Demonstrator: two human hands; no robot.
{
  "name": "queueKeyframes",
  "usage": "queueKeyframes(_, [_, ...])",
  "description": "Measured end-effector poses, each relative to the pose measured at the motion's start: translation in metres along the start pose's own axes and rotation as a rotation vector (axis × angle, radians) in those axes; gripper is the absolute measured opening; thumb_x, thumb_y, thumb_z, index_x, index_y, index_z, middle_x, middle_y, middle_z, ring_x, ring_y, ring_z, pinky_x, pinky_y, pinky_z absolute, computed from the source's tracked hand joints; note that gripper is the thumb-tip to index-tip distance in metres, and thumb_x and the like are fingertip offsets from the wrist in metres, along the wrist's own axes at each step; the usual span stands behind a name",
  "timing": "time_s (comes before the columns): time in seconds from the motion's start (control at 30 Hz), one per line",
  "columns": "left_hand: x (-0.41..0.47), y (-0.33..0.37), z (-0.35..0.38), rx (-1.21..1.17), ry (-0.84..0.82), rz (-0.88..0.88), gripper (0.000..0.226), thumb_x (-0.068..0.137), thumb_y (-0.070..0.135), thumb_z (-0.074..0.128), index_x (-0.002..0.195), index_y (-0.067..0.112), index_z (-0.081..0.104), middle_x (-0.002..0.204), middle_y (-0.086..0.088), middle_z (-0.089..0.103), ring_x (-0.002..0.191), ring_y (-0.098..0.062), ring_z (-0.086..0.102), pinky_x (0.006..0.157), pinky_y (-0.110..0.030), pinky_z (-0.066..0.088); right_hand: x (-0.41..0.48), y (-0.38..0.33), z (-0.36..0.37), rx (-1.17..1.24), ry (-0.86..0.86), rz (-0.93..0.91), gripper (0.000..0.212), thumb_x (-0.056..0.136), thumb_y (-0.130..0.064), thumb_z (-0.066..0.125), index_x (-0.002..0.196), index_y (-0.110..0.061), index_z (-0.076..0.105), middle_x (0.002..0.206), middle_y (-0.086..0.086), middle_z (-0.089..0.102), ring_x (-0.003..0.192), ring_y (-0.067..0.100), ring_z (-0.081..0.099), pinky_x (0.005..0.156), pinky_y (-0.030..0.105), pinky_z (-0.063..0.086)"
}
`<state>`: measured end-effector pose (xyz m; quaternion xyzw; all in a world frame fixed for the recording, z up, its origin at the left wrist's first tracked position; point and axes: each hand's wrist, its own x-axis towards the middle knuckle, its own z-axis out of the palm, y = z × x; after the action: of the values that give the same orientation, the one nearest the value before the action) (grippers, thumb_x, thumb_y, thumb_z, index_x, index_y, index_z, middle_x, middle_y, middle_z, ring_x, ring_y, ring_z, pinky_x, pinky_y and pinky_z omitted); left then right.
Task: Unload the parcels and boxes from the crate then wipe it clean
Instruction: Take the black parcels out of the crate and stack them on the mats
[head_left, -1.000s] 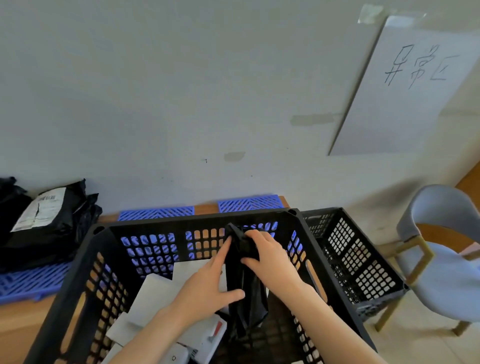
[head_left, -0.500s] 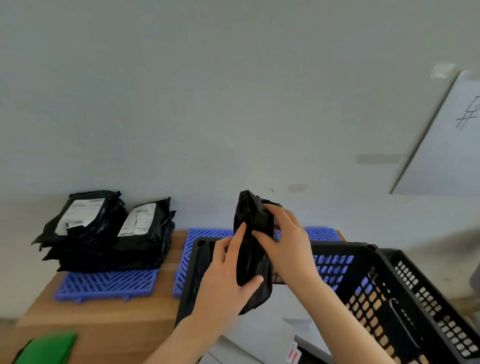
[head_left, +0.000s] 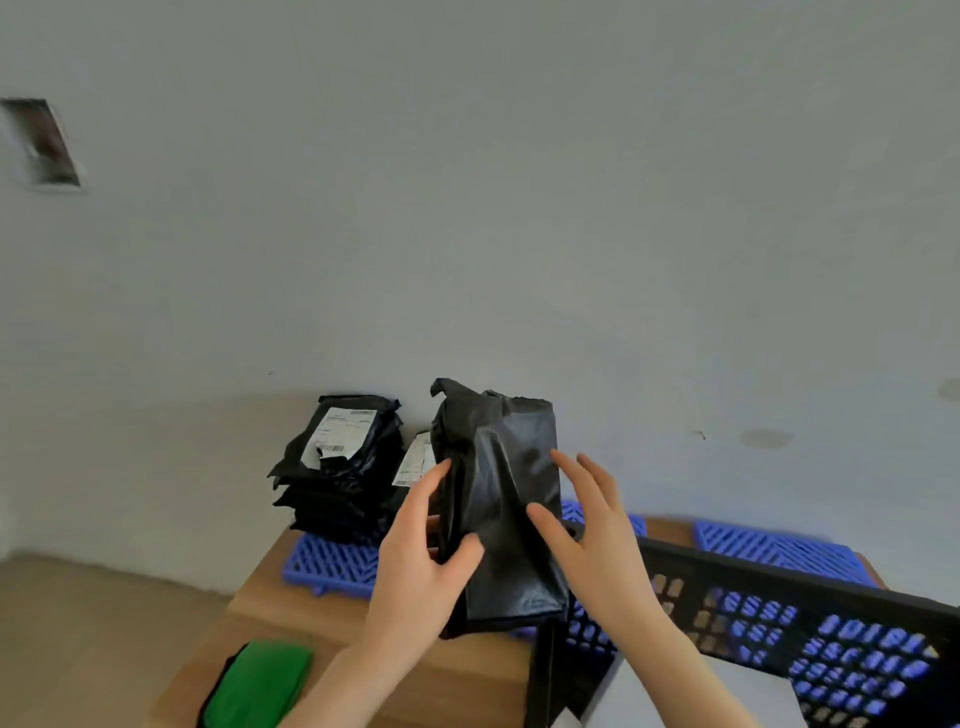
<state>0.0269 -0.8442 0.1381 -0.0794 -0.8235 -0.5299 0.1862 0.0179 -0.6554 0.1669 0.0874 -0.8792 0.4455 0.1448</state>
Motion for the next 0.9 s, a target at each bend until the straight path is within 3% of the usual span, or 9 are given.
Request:
queueKeyframes(0.07, [0.007, -0.003, -0.006, -0.017, 0.025, -0.015, 0.073, 0.085, 0.020, 0.069, 0.134, 0.059, 0.031, 0.130, 0.032, 0.049, 0.118, 0.004, 0.053, 0.099, -0.034, 0.051, 0.004, 0.005, 0.007, 0.029, -0.076, 0.056, 0.057, 0.090, -0.046, 0.059, 0.139, -0.052, 0.030, 0.147, -0.011, 0.032, 0.114, 0.008, 0.047, 0.101, 0.034, 0.045])
queueKeyframes(0.13, [0.013, -0.008, -0.011, -0.031, 0.067, -0.053, 0.072, 0.086, 0.018, 0.069, 0.133, 0.058, 0.033, 0.127, 0.028, 0.052, 0.115, 0.005, 0.054, 0.097, -0.032, 0.051, 0.009, 0.008, 0.017, 0.139, -0.174, 0.101, 0.061, 0.090, -0.044, 0.060, 0.139, -0.054, 0.026, 0.136, -0.017, 0.044, 0.116, 0.003, 0.049, 0.101, 0.028, 0.045])
queueKeyframes(0.23, [0.024, -0.016, -0.015, -0.065, 0.141, -0.109, 0.071, 0.084, 0.019, 0.071, 0.125, 0.064, 0.035, 0.117, 0.022, 0.060, 0.103, 0.011, 0.058, 0.082, -0.016, 0.053, 0.015, 0.010, 0.031, 0.188, -0.272, 0.100, 0.069, 0.088, -0.040, 0.065, 0.142, -0.055, 0.024, 0.127, -0.024, 0.050, 0.107, -0.006, 0.053, 0.091, 0.017, 0.048])
queueKeyframes(0.3, [0.031, -0.025, -0.017, -0.091, 0.173, -0.150, 0.071, 0.084, 0.022, 0.072, 0.130, 0.059, 0.035, 0.115, 0.019, 0.061, 0.100, 0.011, 0.059, 0.073, -0.010, 0.051, 0.018, 0.010, 0.039, 0.192, -0.285, 0.072, 0.073, 0.084, -0.039, 0.069, 0.141, -0.055, 0.025, 0.129, -0.024, 0.048, 0.112, -0.007, 0.049, 0.094, 0.017, 0.047])
queueKeyframes(0.43, [0.047, -0.040, -0.017, -0.053, 0.212, -0.203, 0.080, 0.078, 0.026, 0.079, 0.141, 0.043, 0.033, 0.119, 0.013, 0.051, 0.102, -0.004, 0.060, 0.078, -0.021, 0.051, 0.025, 0.016, 0.049, 0.217, -0.271, 0.087, 0.077, 0.077, -0.039, 0.076, 0.134, -0.059, 0.028, 0.134, -0.026, 0.040, 0.123, -0.005, 0.043, 0.102, 0.025, 0.045])
queueKeyframes(0.5, [0.056, -0.049, -0.014, -0.043, 0.216, -0.185, 0.075, 0.077, 0.027, 0.080, 0.134, 0.049, 0.037, 0.109, 0.012, 0.053, 0.098, -0.002, 0.060, 0.079, -0.024, 0.051, 0.031, 0.021, 0.054, 0.196, -0.283, 0.090, 0.079, 0.072, -0.047, 0.076, 0.133, -0.060, 0.027, 0.135, -0.027, 0.035, 0.122, -0.008, 0.039, 0.099, 0.016, 0.043])
queueKeyframes(0.63, [0.078, -0.074, -0.008, -0.044, 0.073, -0.148, 0.078, 0.081, 0.026, 0.077, 0.119, 0.073, 0.028, 0.103, 0.020, 0.059, 0.099, 0.013, 0.056, 0.077, -0.015, 0.050, 0.046, 0.032, 0.071, 0.133, -0.290, 0.134, 0.081, 0.067, -0.051, 0.077, 0.130, -0.063, 0.028, 0.127, -0.039, 0.021, 0.111, -0.021, 0.032, 0.079, -0.004, 0.037])
queueKeyframes(0.8, [0.110, -0.120, -0.011, -0.075, -0.268, -0.122, 0.087, 0.078, 0.033, 0.076, 0.139, 0.062, 0.022, 0.138, 0.029, 0.042, 0.129, 0.009, 0.040, 0.100, -0.018, 0.042, 0.077, 0.048, 0.108, 0.045, -0.220, 0.252, 0.072, 0.077, -0.040, 0.075, 0.139, -0.045, 0.038, 0.142, -0.019, 0.029, 0.116, -0.005, 0.034, 0.095, 0.011, 0.039])
queueKeyframes(0.9, [0.128, -0.155, -0.017, 0.020, -0.425, -0.092, 0.084, 0.072, 0.046, 0.074, 0.139, 0.058, 0.026, 0.138, 0.033, 0.036, 0.130, 0.009, 0.036, 0.105, -0.021, 0.041, 0.099, 0.057, 0.138, -0.020, -0.185, 0.330, 0.070, 0.079, -0.038, 0.074, 0.140, -0.039, 0.040, 0.146, -0.015, 0.031, 0.123, 0.000, 0.036, 0.104, 0.020, 0.037])
